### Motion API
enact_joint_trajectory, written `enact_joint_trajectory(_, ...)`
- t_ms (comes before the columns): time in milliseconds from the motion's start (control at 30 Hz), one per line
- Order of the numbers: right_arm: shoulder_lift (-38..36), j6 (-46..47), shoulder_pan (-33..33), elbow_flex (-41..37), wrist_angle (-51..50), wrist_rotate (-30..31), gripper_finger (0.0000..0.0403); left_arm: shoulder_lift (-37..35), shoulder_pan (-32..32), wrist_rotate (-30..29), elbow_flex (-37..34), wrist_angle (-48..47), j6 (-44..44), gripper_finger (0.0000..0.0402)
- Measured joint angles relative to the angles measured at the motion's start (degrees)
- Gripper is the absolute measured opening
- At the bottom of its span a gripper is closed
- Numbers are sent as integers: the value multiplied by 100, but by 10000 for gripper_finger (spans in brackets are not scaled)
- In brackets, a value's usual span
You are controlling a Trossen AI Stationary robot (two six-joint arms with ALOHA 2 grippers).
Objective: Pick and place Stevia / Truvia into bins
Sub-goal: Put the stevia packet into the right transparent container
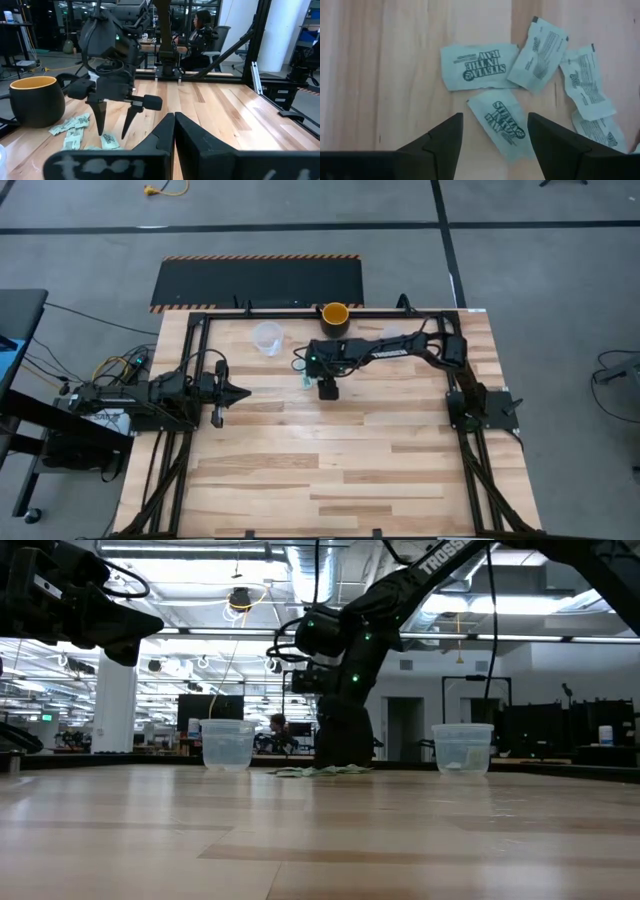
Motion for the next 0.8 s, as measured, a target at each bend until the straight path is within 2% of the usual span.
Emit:
enact_joint_trajectory(267,194,108,-11,15,1,-42,202,0,1,-1,0,-1,1,0)
enact_joint_trajectory(433,170,166,-11,8,-26,-22,181,1,0,0,-1,-1,4,0)
enact_joint_trajectory(800,168,555,15,8,-154,-60,70,1,2,0,-1,-1,0,0)
